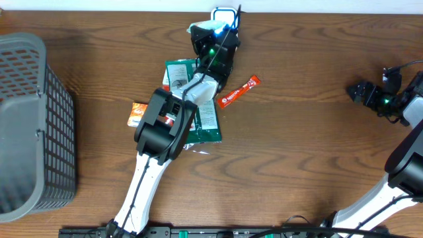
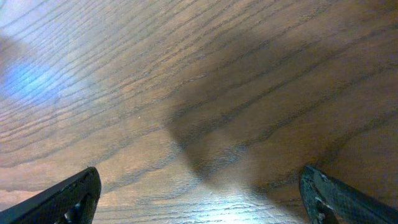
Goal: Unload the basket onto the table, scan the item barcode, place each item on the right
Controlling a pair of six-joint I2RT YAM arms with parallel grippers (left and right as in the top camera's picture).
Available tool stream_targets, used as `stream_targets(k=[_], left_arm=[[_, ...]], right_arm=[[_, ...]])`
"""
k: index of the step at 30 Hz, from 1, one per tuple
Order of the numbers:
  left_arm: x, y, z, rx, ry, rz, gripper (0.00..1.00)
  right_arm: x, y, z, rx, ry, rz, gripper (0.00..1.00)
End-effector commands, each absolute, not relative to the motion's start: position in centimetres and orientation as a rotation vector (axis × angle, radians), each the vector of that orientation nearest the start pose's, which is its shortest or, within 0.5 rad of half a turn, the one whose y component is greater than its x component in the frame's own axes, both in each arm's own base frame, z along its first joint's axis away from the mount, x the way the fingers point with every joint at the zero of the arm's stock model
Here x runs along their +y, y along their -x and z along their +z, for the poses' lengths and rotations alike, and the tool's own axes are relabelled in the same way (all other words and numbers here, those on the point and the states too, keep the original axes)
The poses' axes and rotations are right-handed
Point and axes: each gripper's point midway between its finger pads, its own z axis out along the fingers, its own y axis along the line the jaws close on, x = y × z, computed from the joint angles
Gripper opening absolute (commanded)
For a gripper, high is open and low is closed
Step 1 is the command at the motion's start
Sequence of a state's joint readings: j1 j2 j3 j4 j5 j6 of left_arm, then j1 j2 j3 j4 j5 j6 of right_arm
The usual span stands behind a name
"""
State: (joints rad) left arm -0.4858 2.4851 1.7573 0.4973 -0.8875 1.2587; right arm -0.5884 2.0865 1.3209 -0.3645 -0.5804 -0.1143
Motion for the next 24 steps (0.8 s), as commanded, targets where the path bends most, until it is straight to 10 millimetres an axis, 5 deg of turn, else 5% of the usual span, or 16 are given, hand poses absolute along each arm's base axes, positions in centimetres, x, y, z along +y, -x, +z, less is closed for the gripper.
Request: stream_targets(k=[1,17,24], left_arm=[[-17.9,-62.2,12.1,1.657,-0.935,1.316,0.07],[-18.5,-62.4,12.4,1.633,-0.933,1.288,0.07],[-20.3,-61.6,16.1,1.549,-0.761,1.280,0.07]], right_arm=[[-16.9,-42.9,-0.7,2.523,-0.438,0.522,0.99],[-16.9,-43.0,-0.7,2.522,-0.434,0.522,0.99],[-16.6,-43.1,-0.7,2.524,-0.427,0.524,0.99]])
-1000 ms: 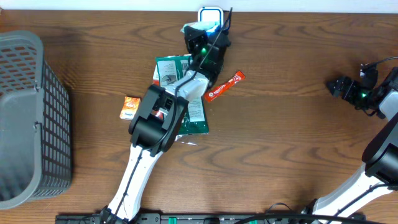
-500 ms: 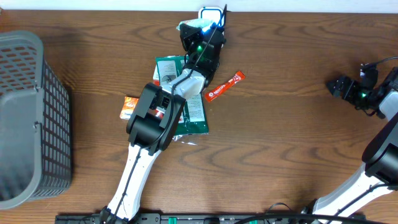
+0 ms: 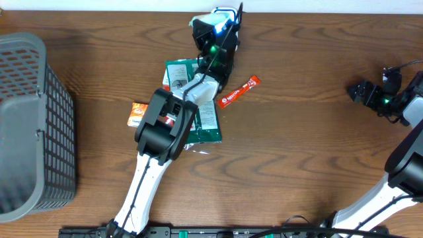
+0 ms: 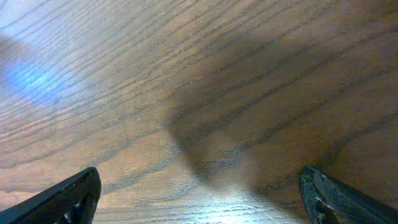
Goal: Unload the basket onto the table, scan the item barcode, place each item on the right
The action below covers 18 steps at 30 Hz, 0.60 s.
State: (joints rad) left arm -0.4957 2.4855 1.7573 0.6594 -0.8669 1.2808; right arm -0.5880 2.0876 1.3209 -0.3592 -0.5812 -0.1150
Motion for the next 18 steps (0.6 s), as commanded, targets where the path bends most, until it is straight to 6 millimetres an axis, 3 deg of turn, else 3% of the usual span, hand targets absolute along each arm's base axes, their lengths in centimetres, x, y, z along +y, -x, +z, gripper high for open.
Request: stream_targets(k=[1,10,18], left_arm=[[-20.9,-61.3,16.4,1.543,-0.747,1.272,0.07],[-31.2,-56.4,16.5,1.501,-0.697,1.026,0.07],[-36.9,-53.0,16.4,1.560,-0.587,0.794,0.08]], right_arm=[[-16.6,-43.1,-0.7,2.525,-0.426,0.523,0.99],[-16.5,-43.1,-0.7,2.526,-0.416,0.522,0.99],[-16.5,-43.1,-0.7,2.526,-0.416,0.522,0.99]])
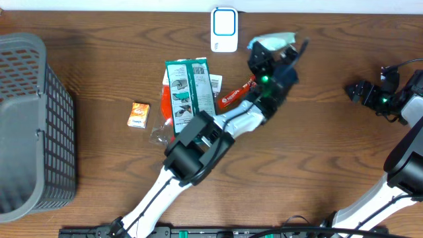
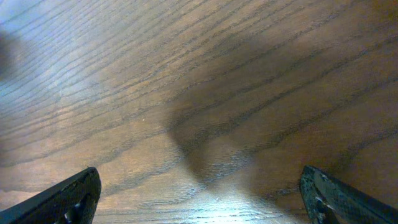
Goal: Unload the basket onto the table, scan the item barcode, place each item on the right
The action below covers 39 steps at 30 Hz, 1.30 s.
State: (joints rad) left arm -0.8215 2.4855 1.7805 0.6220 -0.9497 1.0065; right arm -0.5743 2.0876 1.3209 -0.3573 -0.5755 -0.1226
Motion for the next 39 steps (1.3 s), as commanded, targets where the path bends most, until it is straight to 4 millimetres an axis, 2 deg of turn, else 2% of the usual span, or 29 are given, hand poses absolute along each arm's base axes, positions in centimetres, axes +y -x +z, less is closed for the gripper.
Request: stream_targets(k=[1,6,11,14,17,19,23,26,29,35,39], left_arm=[[-37.6,-52.6,16.3,1.572,-0.583,0.766,0.07],[-39.8,-51.3,14.9,1.665,-0.561,0.631,0.07],[-41.5,-50.4,11.1,1.799,-0.679,0.469,0.07],[-41.1,-50.0,9.4,1.886,-0.662,0.404,0.07],[-41.9,-48.5,7.2,2.033,-0.718,0.206,0.07],[-42.6,-47.5,6.6,2.110,-0.764,0.042,0.08],[-44.3,-45.8,7.9,2.194,-0.773,-0.276,0.07],[-47.1,-43.4,10.3,2.177,-0.851,-0.562,0.07],[-48.8,-41.8,12.9,2.152,-0.843,-0.748,0.07],[-49.1,-40.5,17.2,2.102,-0.850,-0.914,0.08],[-47.5,-41.3,19.9,2.077,-0.831,-0.980,0.07]], right_arm=[[-16.5,-43.1,-0.7,2.526,-0.415,0.522,0.99],[-16.5,-43.1,-0.7,2.526,-0.416,0.522,0.99],[-16.6,-43.0,-0.7,2.530,-0.419,0.520,0.99],[-16.6,-42.8,-0.8,2.539,-0.426,0.513,0.99],[-16.7,-42.7,-0.9,2.546,-0.427,0.507,0.99],[-16.6,-42.6,-1.0,2.549,-0.430,0.510,0.99],[-16.4,-42.3,-1.1,2.564,-0.440,0.524,0.99],[-15.9,-41.8,-1.2,2.579,-0.455,0.554,0.99],[-15.0,-42.0,-0.8,2.555,-0.442,0.633,0.99],[-11.6,-42.9,2.2,2.395,-0.356,0.947,0.98],[-9.6,-43.4,5.4,2.239,-0.285,1.165,0.94]])
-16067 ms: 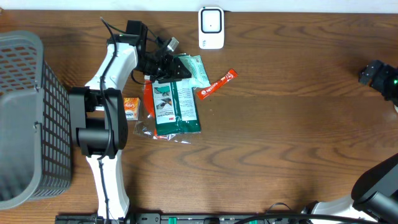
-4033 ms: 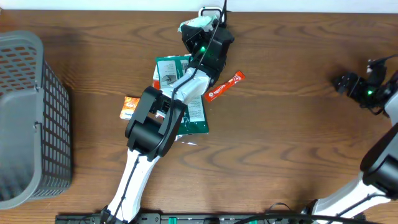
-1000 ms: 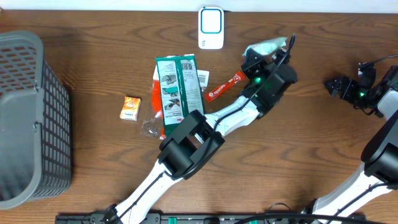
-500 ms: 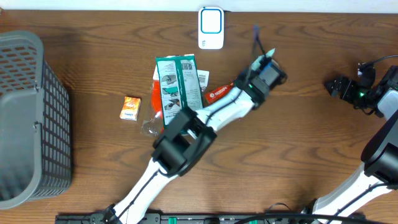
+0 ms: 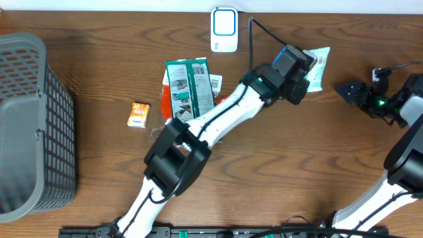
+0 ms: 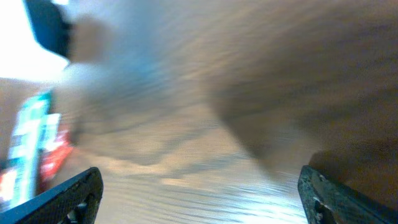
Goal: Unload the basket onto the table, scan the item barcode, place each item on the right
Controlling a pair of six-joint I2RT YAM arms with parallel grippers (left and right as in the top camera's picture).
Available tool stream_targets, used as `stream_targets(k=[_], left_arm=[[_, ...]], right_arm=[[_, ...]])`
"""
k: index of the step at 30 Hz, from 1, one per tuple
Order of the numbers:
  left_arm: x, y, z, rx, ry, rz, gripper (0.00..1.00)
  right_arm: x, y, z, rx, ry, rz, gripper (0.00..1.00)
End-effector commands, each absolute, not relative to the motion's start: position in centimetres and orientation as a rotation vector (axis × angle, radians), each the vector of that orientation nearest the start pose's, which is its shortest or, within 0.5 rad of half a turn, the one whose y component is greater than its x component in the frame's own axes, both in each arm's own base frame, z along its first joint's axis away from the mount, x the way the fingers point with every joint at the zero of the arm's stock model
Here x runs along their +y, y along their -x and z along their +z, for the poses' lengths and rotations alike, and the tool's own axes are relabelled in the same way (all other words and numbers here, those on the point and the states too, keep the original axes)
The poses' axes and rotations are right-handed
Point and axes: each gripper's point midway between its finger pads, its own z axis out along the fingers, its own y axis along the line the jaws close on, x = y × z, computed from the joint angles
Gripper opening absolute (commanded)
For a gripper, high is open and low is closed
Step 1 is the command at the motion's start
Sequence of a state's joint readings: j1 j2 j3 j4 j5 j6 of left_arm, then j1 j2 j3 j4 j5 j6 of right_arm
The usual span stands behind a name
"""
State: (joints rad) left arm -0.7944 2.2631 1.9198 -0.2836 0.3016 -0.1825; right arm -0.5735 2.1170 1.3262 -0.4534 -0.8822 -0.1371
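In the overhead view my left gripper (image 5: 304,69) is shut on a pale teal-and-white packet (image 5: 318,65), held to the right of the white barcode scanner (image 5: 225,30) at the table's back edge. The packet's far end points toward my right gripper (image 5: 344,90), which stands open a short way to its right. The right wrist view is blurred; my right gripper (image 6: 199,193) has its fingers (image 6: 68,196) spread wide over bare wood, with nothing between them.
A green packet (image 5: 188,89), a small orange packet (image 5: 138,114) and a red sachet (image 5: 229,99) lie left of the left arm. A grey mesh basket (image 5: 30,125) stands at the far left. The green packet (image 6: 28,143) shows blurred in the right wrist view.
My left gripper has carried the pale packet farther right, closer to the right gripper. The right gripper has shifted a little left, and its view, now blurred, takes in the packets.
My left gripper held the pale packet over the scanner at the back edge at the two oldest moments. Then it held the packet to the right of the scanner, with the scanner uncovered. Now the packet is close to my open right gripper.
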Motion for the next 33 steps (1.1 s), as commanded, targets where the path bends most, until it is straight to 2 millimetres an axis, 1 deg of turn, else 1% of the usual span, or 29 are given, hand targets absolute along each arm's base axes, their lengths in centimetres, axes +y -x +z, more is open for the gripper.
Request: stream_targets(k=[1,3,5,7,9,11,13,17,21,25,30,33], left_arm=[[-46.7,-41.9,20.4,2.086,-0.801,-0.987,0.07],[-45.4,-42.9,20.6,2.107,-0.763,-1.000,0.07],[-44.4,-43.2,20.6,2.121,-0.768,-1.059,0.07],[-43.2,-43.4,20.1,2.162,-0.755,-1.110,0.08],[-42.2,-43.6,19.5,2.201,-0.737,-1.110,0.07],[-41.8,-43.6,19.1,2.227,-0.730,-1.105,0.07],[-41.9,-43.3,19.0,2.238,-0.736,-1.114,0.07],[-42.7,-42.4,19.1,2.233,-0.762,-1.140,0.08],[-43.6,-40.6,19.7,2.222,-0.814,-1.255,0.07],[-43.9,-39.9,20.0,2.232,-0.812,-1.319,0.07],[-44.4,-38.0,21.0,2.207,-0.876,-1.471,0.07],[-44.5,-37.6,21.2,2.206,-0.883,-1.500,0.07]], right_arm=[[-9.5,-43.5,6.2,2.207,-0.271,1.196,0.91],[-9.4,-43.5,7.2,2.171,-0.254,1.222,0.91],[-9.4,-43.4,8.5,2.135,-0.233,1.241,0.92],[-9.1,-43.4,10.0,2.096,-0.201,1.263,0.90],[-8.7,-43.4,11.5,2.058,-0.165,1.285,0.89],[-8.2,-43.4,12.9,2.034,-0.131,1.296,0.84],[-7.6,-43.5,13.7,2.030,-0.101,1.289,0.81],[-5.3,-43.9,14.6,2.031,-0.019,1.295,0.86],[-2.4,-44.5,14.8,2.030,0.084,1.311,0.82],[-0.1,-45.4,15.1,2.028,0.145,1.315,0.78],[1.6,-46.1,15.7,2.006,0.206,1.317,0.79],[2.4,-46.2,15.8,2.002,0.228,1.323,0.79]])
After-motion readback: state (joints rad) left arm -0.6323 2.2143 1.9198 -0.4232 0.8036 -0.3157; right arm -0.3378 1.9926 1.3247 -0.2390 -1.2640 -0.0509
